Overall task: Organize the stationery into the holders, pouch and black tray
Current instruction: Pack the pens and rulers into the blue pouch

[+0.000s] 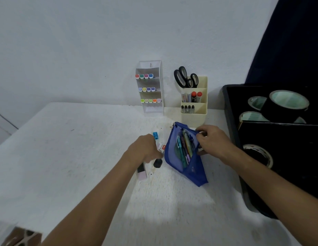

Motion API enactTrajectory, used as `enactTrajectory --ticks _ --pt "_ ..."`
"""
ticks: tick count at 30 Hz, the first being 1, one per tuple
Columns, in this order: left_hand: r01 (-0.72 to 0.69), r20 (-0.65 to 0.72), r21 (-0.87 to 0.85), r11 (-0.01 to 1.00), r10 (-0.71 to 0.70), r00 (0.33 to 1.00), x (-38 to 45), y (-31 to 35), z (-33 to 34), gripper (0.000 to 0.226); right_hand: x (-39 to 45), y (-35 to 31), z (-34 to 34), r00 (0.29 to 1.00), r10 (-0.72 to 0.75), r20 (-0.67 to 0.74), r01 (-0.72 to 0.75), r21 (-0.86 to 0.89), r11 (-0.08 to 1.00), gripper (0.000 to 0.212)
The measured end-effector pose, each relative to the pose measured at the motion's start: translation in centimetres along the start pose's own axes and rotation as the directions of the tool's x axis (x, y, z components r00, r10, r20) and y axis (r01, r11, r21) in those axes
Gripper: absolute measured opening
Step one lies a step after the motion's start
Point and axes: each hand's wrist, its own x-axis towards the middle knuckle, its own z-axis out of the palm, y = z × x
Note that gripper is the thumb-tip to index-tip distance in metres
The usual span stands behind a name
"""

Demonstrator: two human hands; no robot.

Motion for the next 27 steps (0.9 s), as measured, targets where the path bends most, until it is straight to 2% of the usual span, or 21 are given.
enactTrajectory --ticks 4,8,11,15,19,22,27 --pt "0.032 0.016 0.018 0.999 -0.032 0.999 -0.5 0.0 0.8 0.037 -0.1 -0.2 -0.1 1.000 -0.003 0.007 0.003 0.017 1.000 0.033" --pt "0.091 -0.127 0.044 0.995 -0.084 0.988 -1.7 -1.3 0.9 0.033 -0.2 -0.3 -0.1 1.000 -0.014 0.008 0.014 0.024 1.000 0.033" --pt "0.120 -0.163 0.114 0.986 -0.101 0.981 -2.7 -2.3 1.1 0.020 -0.3 -0.2 0.0 1.000 -0.021 0.012 0.021 0.020 1.000 0.032" --pt "0.135 -0.137 0.101 0.986 -0.121 0.983 -3.1 -3.2 1.6 0.037 -0.3 -0.3 0.2 0.999 -0.028 0.016 0.028 0.001 1.000 0.031" --pt "0.149 -0.029 0.088 0.985 -0.147 0.989 -3.2 -3.3 1.3 0.038 -0.5 -0.4 0.1 1.000 -0.023 0.015 0.023 0.004 1.000 0.032" --pt "0.119 0.057 0.154 0.981 -0.129 0.990 -3.6 -3.0 0.4 0.042 -0.6 -0.5 0.1 0.999 -0.032 0.016 0.032 0.002 0.999 0.031" --pt "0.075 0.043 0.302 0.950 -0.092 0.995 -4.7 -2.3 -1.8 0.040 -0.8 -0.7 0.1 0.999 -0.035 0.017 0.035 0.004 0.999 0.031"
